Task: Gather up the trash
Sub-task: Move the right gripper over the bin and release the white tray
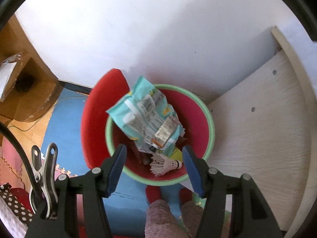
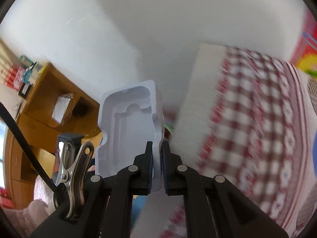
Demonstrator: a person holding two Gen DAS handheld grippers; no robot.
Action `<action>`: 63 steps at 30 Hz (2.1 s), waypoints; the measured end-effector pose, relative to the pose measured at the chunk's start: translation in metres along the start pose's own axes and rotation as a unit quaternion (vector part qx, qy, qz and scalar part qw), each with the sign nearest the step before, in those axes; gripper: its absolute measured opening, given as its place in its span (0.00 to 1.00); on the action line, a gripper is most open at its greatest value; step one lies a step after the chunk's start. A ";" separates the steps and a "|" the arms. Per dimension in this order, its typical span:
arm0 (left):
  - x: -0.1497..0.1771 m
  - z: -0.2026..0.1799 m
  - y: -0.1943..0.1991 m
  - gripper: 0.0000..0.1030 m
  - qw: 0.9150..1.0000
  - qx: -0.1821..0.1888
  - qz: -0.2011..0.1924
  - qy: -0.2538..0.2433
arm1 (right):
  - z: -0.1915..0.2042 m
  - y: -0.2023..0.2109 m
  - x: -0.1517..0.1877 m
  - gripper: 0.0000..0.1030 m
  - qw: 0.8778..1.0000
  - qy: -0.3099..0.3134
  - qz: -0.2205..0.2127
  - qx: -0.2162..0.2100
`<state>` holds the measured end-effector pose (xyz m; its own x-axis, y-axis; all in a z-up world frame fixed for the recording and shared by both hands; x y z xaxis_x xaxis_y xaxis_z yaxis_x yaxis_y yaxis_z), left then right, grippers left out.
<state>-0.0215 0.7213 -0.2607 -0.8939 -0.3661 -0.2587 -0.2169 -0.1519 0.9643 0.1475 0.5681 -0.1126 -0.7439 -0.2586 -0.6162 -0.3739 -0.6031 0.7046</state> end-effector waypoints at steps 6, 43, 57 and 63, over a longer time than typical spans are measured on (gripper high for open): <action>-0.002 0.022 0.023 0.60 1.000 -0.004 -0.012 0.027 | 0.027 -0.039 -0.009 0.09 0.999 0.030 0.038 0.004; 0.009 0.065 0.025 0.60 0.997 -0.013 -0.002 0.072 | 0.017 -0.174 0.024 0.22 0.983 -0.011 0.173 0.055; -0.008 0.046 0.049 0.60 0.999 -0.005 -0.005 0.039 | 0.051 -0.113 0.016 0.22 0.992 0.012 0.126 -0.008; -0.015 0.039 0.069 0.60 0.999 0.002 0.004 0.037 | 0.063 -0.070 0.017 0.23 0.995 0.020 0.091 -0.041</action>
<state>-0.0384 0.7523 -0.1882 -0.8644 -0.4334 -0.2547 -0.2117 -0.1456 0.9664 0.1264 0.6535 -0.1498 -0.7717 -0.3976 -0.4964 -0.1878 -0.6032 0.7751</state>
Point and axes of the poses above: each gripper's, at about its wrist camera, not at the fingertips, and y roughly against the way its jaws point, z to its left, x to its underside, the point moved 6 cm from there along -y, roughly the way its jaws point, and after that the axes turned 12 degrees about -x, right-handed, at the moved point
